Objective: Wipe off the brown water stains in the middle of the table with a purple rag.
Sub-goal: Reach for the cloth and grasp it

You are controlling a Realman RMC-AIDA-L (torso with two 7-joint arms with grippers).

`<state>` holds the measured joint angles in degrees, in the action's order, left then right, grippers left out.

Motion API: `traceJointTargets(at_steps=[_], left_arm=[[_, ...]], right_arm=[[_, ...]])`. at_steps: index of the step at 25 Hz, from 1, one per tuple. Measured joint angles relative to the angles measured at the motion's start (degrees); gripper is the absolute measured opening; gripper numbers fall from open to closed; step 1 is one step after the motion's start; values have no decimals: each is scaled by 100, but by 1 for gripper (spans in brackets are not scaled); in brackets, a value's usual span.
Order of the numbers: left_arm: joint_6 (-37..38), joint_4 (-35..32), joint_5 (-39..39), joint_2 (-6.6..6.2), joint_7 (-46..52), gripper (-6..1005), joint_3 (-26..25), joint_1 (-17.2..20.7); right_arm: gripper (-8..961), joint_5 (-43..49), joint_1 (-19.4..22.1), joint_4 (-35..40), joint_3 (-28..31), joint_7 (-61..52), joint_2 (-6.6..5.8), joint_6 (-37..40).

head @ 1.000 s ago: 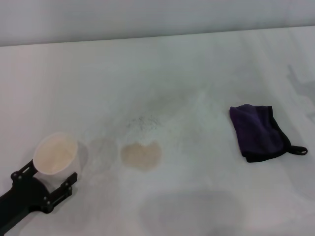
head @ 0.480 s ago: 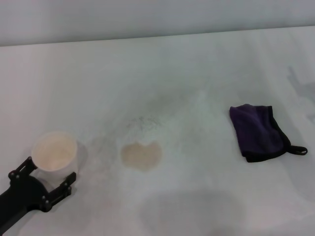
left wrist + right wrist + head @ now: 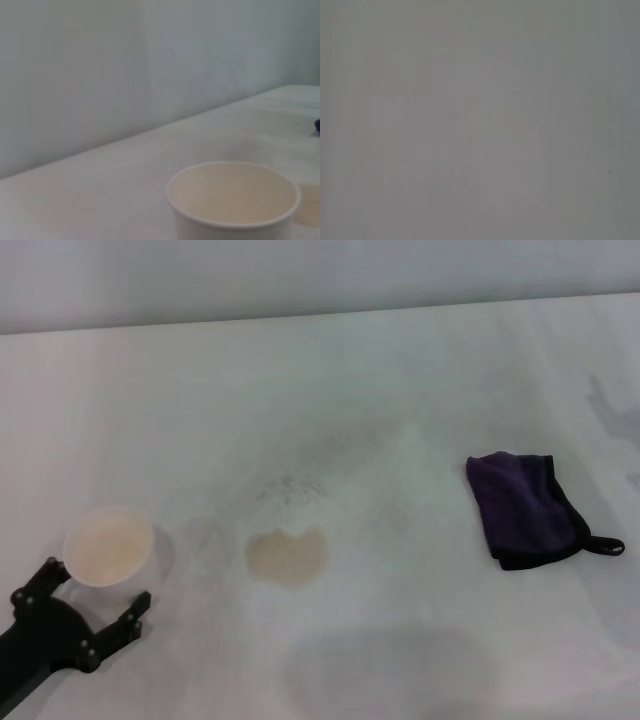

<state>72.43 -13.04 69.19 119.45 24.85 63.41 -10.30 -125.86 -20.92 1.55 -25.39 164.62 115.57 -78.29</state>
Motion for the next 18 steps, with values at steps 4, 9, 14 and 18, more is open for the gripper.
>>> traceJointTargets(at_steps=[4, 9, 14, 18], left_arm=[[337, 76, -390, 6, -437, 890, 14, 279], [694, 162, -688, -1, -695, 890, 13, 482], [645, 445, -1060, -21, -659, 891, -20, 489], [585, 647, -1765, -32, -859, 891, -22, 478]], right_arm=[[857, 0, -41, 7, -22, -3, -5, 101], [856, 0, -40, 10, -56, -9, -13, 122], [856, 0, -20, 89, -462, -191, -28, 91], [856, 1, -32, 290, -859, -724, -32, 199]])
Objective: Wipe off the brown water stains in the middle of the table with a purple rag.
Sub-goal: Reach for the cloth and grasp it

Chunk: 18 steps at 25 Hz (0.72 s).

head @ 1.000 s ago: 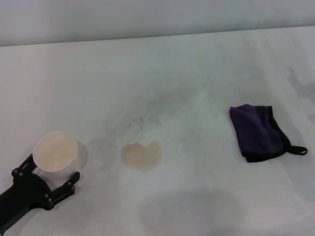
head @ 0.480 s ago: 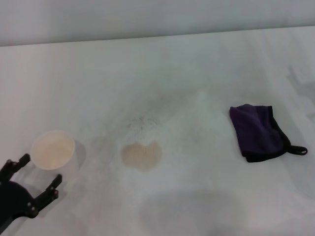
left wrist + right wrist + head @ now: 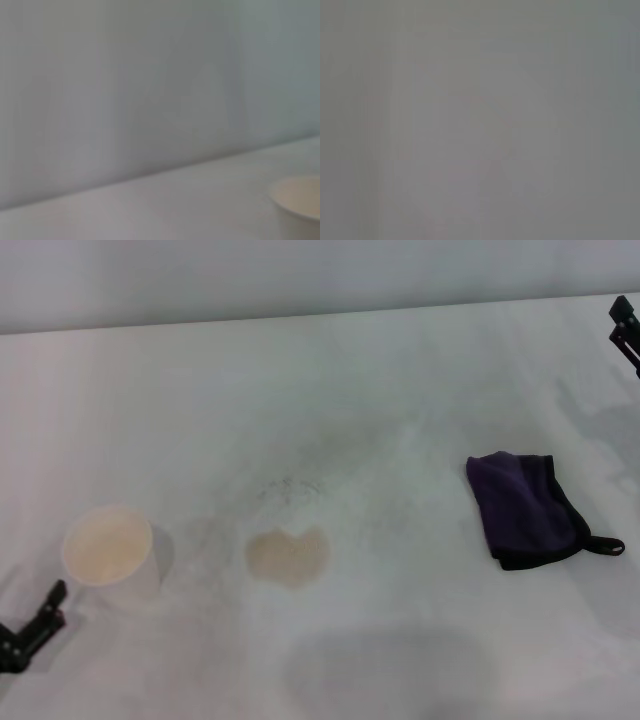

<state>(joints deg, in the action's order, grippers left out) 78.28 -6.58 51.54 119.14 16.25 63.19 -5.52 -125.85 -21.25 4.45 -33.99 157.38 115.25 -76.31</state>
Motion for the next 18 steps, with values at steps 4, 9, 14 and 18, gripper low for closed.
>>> traceJointTargets(at_steps=[4, 9, 14, 18], left_arm=[[137, -6, -594, 0, -70, 891, 0, 17], [181, -10, -1501, -7, -81, 891, 0, 29], [487, -36, -2217, -19, -119, 890, 0, -44], [762, -49, -2473, -31, -119, 890, 0, -164]], right_arm=[[856, 11, 5, 126, -92, -627, -8, 146], [856, 56, 140, 297, -114, -1718, -23, 181], [856, 172, 313, 672, -189, -3089, -47, 298], [856, 676, 434, 1258, -250, -4503, -62, 380]])
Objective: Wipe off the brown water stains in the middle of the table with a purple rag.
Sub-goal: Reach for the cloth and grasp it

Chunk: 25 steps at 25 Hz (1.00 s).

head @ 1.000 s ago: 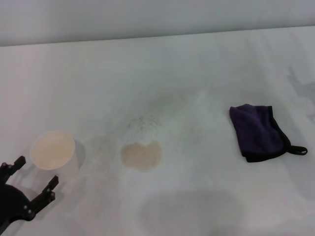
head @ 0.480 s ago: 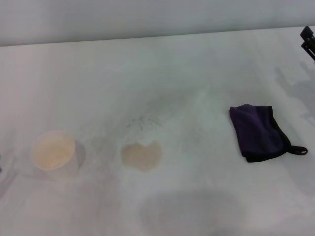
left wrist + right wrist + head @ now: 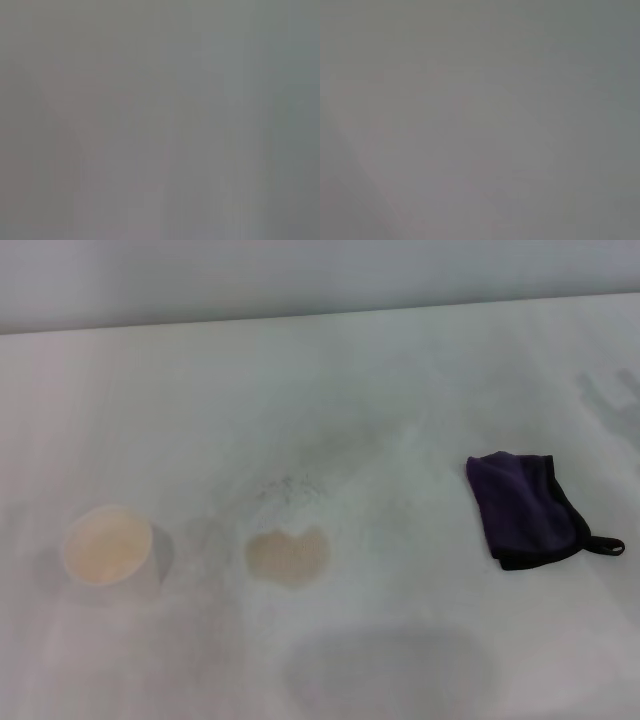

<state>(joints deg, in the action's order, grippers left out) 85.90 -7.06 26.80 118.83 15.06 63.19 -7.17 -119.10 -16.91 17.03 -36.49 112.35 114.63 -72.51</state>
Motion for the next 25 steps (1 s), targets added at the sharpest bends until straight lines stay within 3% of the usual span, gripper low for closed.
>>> traceJointTargets(at_steps=[5, 10, 13, 18, 20, 25], left_arm=[[120, -21, -191, -9, -10, 891, 0, -204], [88, -21, -222, -20, -12, 890, -1, -337], [87, -36, -315, -10, 17, 890, -14, -396], [119, -63, -365, -1, 27, 890, -18, -398], [121, -72, -418, 0, 25, 890, -18, -405], [125, -76, -587, 0, -2, 891, -18, -415]], right_arm=[[856, 1462, 52, 1299, -1, -1854, -10, 299], [856, 4188, -57, 3115, -36, -4356, -8, 945], [856, 5097, -102, 3986, -300, -5428, 3, 876], [856, 6401, -268, 5494, -988, -6895, -10, 391], [856, 7082, -550, 6089, -1162, -7466, 21, -273], [857, 7638, -1012, 6405, -1512, -8085, 37, -1067]])
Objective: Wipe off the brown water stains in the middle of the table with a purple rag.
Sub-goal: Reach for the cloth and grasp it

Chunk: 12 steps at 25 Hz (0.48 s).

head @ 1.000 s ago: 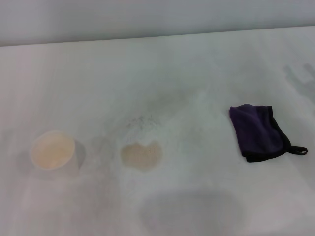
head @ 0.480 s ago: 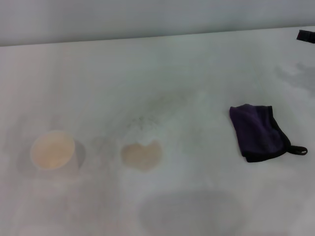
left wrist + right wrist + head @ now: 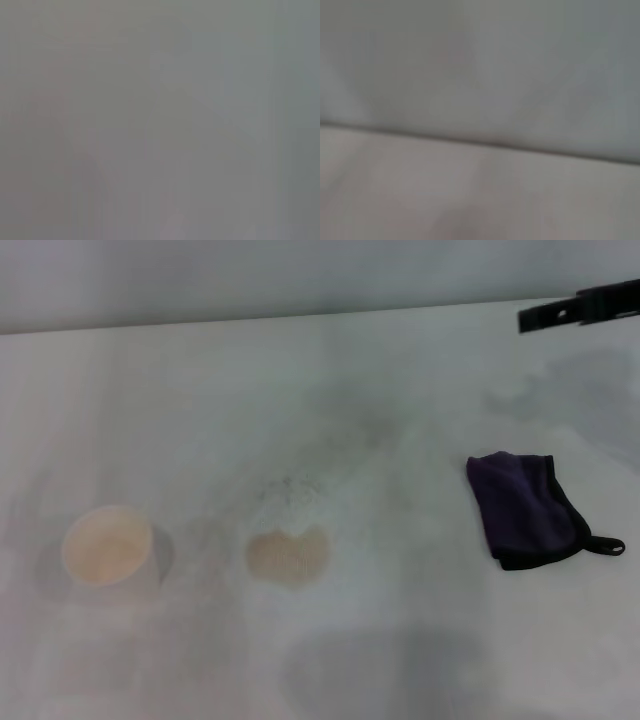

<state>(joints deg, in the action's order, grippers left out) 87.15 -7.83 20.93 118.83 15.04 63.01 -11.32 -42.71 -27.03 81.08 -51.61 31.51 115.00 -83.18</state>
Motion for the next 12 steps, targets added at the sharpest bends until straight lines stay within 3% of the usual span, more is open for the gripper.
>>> traceJointTargets(at_steps=[8, 12], left_arm=[[11, -18, -63, 0, -10, 891, 1, -41], [13, -18, -116, 8, -10, 891, 1, -68]], right_arm=[[857, 1599, -585, 229, -1229, -1063, 21, -1007], [857, 1774, -631, 160, -1710, -1422, 36, -1107]])
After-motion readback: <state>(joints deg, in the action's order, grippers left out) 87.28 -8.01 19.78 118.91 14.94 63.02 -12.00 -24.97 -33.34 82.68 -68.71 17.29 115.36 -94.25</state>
